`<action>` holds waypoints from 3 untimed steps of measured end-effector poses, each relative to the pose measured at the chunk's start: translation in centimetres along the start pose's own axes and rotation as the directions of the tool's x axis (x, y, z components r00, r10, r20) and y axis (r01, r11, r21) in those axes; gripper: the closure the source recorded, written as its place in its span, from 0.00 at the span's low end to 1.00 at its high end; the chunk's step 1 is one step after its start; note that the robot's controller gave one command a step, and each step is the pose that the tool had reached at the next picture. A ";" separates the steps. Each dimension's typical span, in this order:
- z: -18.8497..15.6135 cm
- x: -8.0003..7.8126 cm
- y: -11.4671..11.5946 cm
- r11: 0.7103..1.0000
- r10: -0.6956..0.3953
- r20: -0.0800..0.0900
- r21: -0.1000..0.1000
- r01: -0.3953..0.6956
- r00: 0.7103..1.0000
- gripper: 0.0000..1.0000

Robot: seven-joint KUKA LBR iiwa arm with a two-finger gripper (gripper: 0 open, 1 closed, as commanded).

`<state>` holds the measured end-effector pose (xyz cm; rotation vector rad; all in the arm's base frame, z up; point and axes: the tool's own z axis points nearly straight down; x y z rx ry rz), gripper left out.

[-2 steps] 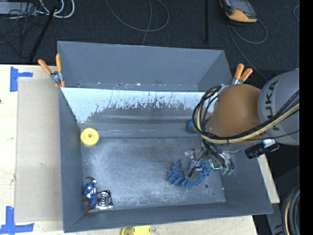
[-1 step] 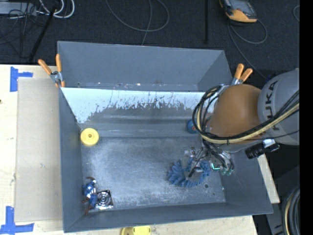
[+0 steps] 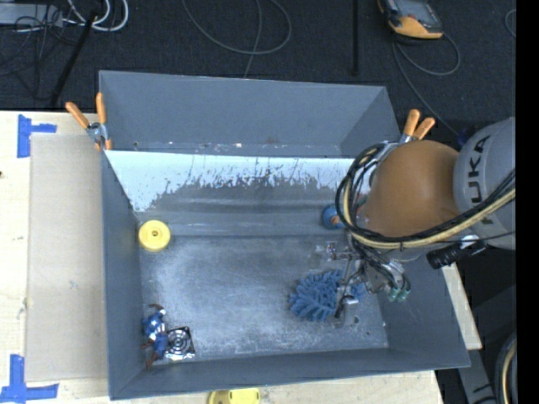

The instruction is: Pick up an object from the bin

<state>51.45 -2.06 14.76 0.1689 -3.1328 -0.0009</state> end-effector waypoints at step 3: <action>-10.0 -0.5 0.2 0.994 0.111 0.005 0.000 -0.111 0.994 1.00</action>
Offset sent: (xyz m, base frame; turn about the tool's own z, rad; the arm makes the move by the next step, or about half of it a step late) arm 0.0000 0.0000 0.0000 0.0000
